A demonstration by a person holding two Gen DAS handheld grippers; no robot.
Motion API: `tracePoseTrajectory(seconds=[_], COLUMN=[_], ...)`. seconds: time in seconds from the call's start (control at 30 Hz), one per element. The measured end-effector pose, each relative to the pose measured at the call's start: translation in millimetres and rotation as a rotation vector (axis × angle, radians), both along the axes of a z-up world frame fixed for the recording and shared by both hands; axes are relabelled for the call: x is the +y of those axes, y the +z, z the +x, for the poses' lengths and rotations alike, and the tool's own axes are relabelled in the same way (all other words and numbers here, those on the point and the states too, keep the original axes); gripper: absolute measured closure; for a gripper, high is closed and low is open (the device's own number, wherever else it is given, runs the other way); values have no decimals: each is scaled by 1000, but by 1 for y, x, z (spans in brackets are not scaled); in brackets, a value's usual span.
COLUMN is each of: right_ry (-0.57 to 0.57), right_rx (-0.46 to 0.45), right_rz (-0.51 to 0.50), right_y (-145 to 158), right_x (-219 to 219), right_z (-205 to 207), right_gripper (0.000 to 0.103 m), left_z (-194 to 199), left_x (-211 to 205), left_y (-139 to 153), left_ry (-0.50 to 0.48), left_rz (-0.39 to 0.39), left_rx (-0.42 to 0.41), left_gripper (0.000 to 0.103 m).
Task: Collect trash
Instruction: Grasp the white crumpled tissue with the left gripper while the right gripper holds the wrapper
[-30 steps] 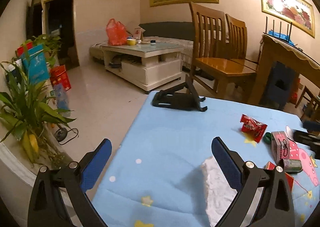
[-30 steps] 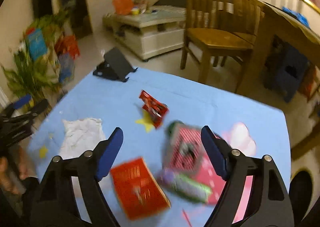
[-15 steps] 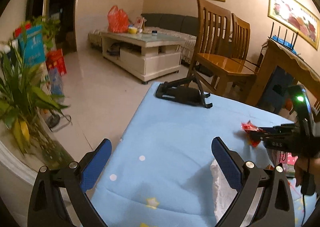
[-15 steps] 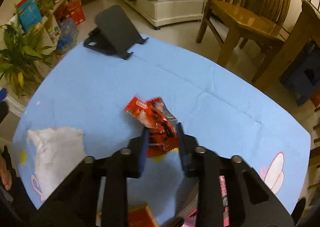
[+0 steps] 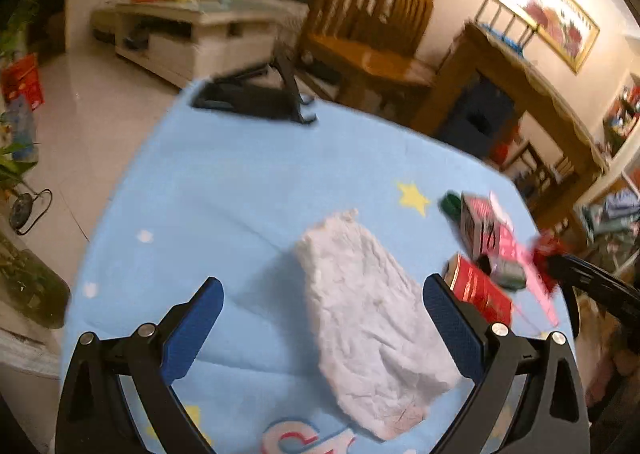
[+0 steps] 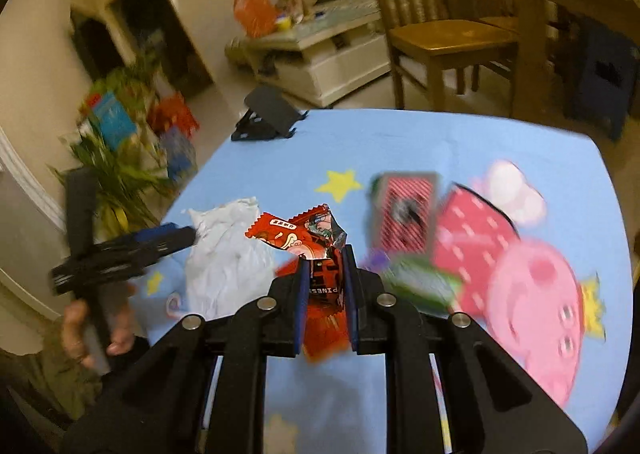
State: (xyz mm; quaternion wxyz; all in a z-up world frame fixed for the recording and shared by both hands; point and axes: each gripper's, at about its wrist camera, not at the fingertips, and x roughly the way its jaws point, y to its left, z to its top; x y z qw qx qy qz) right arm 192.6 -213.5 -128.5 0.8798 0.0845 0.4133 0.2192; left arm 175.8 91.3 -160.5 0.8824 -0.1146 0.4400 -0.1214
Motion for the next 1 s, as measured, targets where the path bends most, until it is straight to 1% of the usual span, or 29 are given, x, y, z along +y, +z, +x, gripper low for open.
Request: tracePoseTrajectory(seconds=[0.07, 0.1, 0.13, 0.17, 0.2, 0.23, 0.3, 0.4, 0.47, 0.5, 0.53, 0.57, 0.67, 0.73, 0.8, 0.93, 1.0], right_ry=[-38, -57, -73, -82, -95, -112, -139, -169, -188, -198, -204, -215, -233, -243, -271, -370, -429], right_rx=[-5, -7, -10, -13, -21, -25, -38, -59, -75, -80, -82, -88, -114, -130, -145, -138, -160], right_rz=[50, 73, 96, 110, 133, 146, 166, 172, 171, 184, 194, 211, 218, 207, 204, 181, 163], right_y=[-1, -1, -2, -2, -4, -5, -5, -5, -6, -6, -6, -6, 0, 5, 9, 9, 17], right_x=[-24, -35, -45, -52, -62, -70, -85, -102, -112, -118, -121, -129, -140, -144, -158, -193, -214], right_z=[-20, -28, -35, -40, -46, -51, -59, -69, -74, -76, -77, -80, -86, -88, -95, -107, -114], right_gripper=[87, 87, 87, 87, 86, 86, 86, 86, 86, 86, 86, 86, 86, 86, 86, 86, 86], left_z=[6, 8, 11, 14, 16, 17, 11, -2, -11, -15, -19, -20, -25, -30, -35, -45, -48], left_x=[-10, -15, -24, -30, -33, -37, -37, -32, -30, -33, -38, -41, -49, -59, -69, -117, -141], left_y=[-2, -3, -5, -9, -14, -21, -17, 1, 15, 23, 30, 35, 55, 71, 84, 111, 118], left_ry=[-37, -63, -109, -137, -156, -166, -139, -78, -32, -17, -14, -14, -2, -22, -41, -123, -168], left_rz=[19, 19, 12, 5, 0, 2, 16, 33, 63, 97, 131, 145, 152, 155, 160, 168, 169], left_rx=[-3, -5, 4, 24, 52, 89, 62, -13, -59, -83, -105, -115, -151, -184, -210, -275, -296], left_gripper=[9, 21, 43, 58, 95, 100, 101, 101, 101, 101, 101, 101, 101, 101, 101, 100, 100])
